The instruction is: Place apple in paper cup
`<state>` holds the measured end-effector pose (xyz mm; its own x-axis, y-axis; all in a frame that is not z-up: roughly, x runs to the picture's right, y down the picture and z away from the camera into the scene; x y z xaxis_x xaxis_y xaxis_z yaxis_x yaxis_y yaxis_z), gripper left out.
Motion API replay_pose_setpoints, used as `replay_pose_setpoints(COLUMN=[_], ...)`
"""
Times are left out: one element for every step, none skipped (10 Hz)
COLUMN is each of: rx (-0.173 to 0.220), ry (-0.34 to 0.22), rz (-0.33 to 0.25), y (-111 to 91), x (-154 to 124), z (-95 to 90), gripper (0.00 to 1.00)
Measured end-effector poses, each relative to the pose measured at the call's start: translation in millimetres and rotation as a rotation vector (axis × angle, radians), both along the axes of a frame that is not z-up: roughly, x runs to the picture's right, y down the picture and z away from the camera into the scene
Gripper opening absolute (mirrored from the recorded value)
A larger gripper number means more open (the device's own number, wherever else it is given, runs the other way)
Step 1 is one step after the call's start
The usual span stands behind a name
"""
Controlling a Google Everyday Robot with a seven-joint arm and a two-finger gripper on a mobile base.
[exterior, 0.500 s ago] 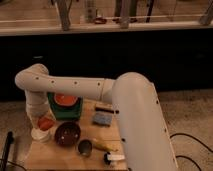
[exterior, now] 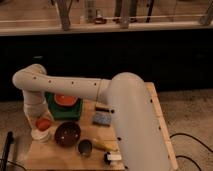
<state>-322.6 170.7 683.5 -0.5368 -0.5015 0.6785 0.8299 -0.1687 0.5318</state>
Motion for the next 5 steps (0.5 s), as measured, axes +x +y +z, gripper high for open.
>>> replay_pose_setpoints(rx=[-0.003, -0.005, -0.009, -0.012, -0.014], ry=[-0.002, -0.004, -0.005, -0.007, -0.008], rz=[-0.003, -0.005, -0.004, -0.006, -0.008], y=[-0.1, -0.4, -1.0, -1.4, -1.7], x=[-1.2, -2.4, -3.2, -4.4, -5.3], z=[0.6, 1.2, 2.2, 2.8, 3.3], gripper=[0.01, 0.01, 0.01, 0.01, 0.01])
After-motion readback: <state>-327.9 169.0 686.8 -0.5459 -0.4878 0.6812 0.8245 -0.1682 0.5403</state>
